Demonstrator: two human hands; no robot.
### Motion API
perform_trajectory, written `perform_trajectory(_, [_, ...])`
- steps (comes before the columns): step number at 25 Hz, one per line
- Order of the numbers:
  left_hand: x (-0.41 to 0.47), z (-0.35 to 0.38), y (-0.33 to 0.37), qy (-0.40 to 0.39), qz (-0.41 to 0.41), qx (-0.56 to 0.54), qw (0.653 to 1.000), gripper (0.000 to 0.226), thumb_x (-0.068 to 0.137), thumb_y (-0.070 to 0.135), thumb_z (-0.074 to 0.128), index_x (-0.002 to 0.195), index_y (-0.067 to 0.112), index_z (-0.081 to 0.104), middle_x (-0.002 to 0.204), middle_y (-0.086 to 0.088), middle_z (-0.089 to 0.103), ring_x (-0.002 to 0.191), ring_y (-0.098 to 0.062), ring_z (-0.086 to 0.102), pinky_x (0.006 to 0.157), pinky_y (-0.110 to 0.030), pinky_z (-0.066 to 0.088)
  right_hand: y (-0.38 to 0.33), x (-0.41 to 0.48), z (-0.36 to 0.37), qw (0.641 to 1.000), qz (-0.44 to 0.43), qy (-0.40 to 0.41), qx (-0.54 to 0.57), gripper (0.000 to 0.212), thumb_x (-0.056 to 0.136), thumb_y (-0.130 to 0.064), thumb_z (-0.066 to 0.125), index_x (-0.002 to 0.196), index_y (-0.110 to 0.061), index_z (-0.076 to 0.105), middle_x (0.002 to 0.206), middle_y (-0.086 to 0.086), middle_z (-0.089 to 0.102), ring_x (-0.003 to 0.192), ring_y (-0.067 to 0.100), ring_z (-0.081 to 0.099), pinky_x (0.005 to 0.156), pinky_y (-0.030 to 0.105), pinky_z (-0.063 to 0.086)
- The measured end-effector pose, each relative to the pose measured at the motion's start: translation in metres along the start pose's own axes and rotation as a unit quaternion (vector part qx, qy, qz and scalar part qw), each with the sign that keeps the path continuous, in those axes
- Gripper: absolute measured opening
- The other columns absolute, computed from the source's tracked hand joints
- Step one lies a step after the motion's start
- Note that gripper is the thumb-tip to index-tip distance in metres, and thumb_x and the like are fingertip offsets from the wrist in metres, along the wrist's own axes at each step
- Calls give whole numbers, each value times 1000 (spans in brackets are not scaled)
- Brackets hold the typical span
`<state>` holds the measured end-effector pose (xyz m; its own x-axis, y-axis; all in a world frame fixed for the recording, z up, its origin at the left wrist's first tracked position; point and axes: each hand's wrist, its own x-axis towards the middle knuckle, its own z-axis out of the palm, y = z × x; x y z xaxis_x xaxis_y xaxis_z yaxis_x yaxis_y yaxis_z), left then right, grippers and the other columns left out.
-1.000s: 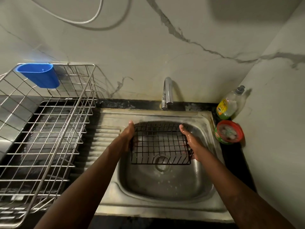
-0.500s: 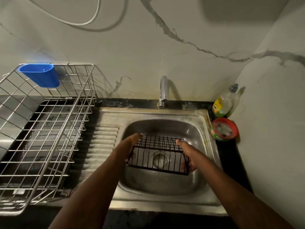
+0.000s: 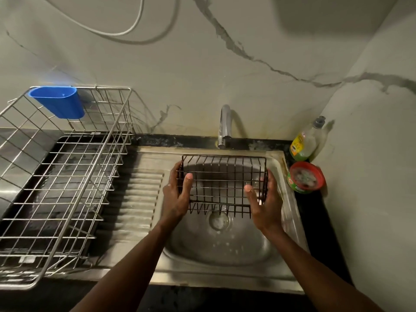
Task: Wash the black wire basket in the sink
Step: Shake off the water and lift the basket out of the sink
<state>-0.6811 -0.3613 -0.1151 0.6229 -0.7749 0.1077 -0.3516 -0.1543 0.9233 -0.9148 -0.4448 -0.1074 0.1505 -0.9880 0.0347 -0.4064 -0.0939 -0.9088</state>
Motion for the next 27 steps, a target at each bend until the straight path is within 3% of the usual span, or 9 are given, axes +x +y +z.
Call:
perform_trajectory(2, [11,3,-8,-71,-173,27,982,62,88,74,51,125,26,60,117,1,65,107,-22,64,86,-34,55,3,13,7,974,211,-68,-49,87,88,-77,51,154,-23,37,148,10,52,128,31,56,101,44,49])
perform_trajectory(4, [15,-2,-13,-183,-423,81,883,71,79,79,59,115,18,61,118,-14,60,98,-43,61,80,-51,56,3,16,11,893,412,-162,-76,90,84,-81,48,146,-16,49,128,18,61,103,35,65,85,42,52])
perform_trajectory(5, [13,-5,-19,-203,-455,79,863,71,80,76,59,117,15,61,119,-16,59,100,-46,59,82,-53,55,6,18,11,883,428,-175,-75,93,81,-83,48,144,-14,52,121,18,63,100,36,66,85,42,53])
perform_trajectory(8, [18,-10,-45,-174,-411,44,894,112,60,97,51,134,14,58,134,-18,60,118,-41,57,102,-52,47,16,24,21,912,373,-155,-70,127,48,-99,51,143,-14,52,112,14,62,102,36,65,95,50,52])
perform_trajectory(11, [26,-21,-65,-154,-370,51,915,117,56,101,43,132,13,60,128,-21,63,118,-41,59,103,-53,48,19,21,29,926,349,-141,-28,141,28,-104,57,138,-17,56,108,10,59,94,33,62,96,56,53])
perform_trajectory(15, [19,-54,-30,-122,-255,57,958,96,64,98,42,126,28,64,119,-7,69,112,-32,62,101,-53,49,-2,-7,36,957,271,-100,17,79,81,-75,61,132,-15,63,105,10,71,96,28,70,80,45,57])
perform_trajectory(18, [10,-70,-21,-99,-192,-8,976,81,67,92,55,130,41,54,129,-4,65,114,-28,64,97,-53,53,-17,-27,34,984,151,-63,65,52,83,-67,61,109,-24,71,104,2,73,100,23,68,90,47,53])
perform_trajectory(20, [3,-82,-8,-86,-152,-47,984,78,68,86,64,134,46,47,133,-5,62,113,-27,65,95,-53,55,-31,-32,30,992,76,-57,77,34,88,-58,59,95,-26,68,94,-3,71,91,17,65,87,44,52])
perform_trajectory(27, [-40,-122,47,0,-108,-46,993,93,66,86,65,144,39,42,134,-11,61,109,-24,67,94,-51,56,-76,-13,18,989,-31,-102,101,13,103,-32,57,94,-29,66,82,-6,64,78,15,58,66,28,46])
